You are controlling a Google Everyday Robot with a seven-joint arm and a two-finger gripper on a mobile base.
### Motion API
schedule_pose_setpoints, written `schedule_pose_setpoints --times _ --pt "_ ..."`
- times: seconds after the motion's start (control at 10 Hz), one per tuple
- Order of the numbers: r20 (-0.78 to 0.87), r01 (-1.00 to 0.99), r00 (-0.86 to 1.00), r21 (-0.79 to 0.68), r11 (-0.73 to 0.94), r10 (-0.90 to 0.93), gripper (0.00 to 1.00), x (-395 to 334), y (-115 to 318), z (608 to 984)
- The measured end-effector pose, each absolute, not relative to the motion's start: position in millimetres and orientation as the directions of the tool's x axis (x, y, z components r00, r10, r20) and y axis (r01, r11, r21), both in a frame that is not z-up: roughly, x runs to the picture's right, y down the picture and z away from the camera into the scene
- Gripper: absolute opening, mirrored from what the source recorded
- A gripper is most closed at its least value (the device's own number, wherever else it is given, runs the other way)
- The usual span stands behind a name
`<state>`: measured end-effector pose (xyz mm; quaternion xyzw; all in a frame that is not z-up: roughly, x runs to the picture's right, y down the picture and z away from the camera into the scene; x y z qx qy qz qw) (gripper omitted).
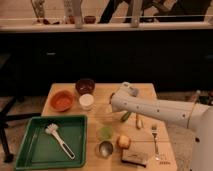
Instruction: Place grapes in purple bowl
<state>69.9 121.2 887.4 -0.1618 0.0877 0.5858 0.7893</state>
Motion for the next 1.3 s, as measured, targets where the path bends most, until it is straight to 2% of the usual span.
schedule_pose_setpoints --times 0.7,1.1,1.3 --pt "-0.388 -0.949 0.314 -0.149 0.277 0.867 0.78 54 108 939" --pt "-0.403 -0.95 0.311 -0.158 0.27 0.861 0.41 61 109 953" --pt "-0.404 -0.949 0.315 -0.16 0.273 0.859 0.2 59 108 949"
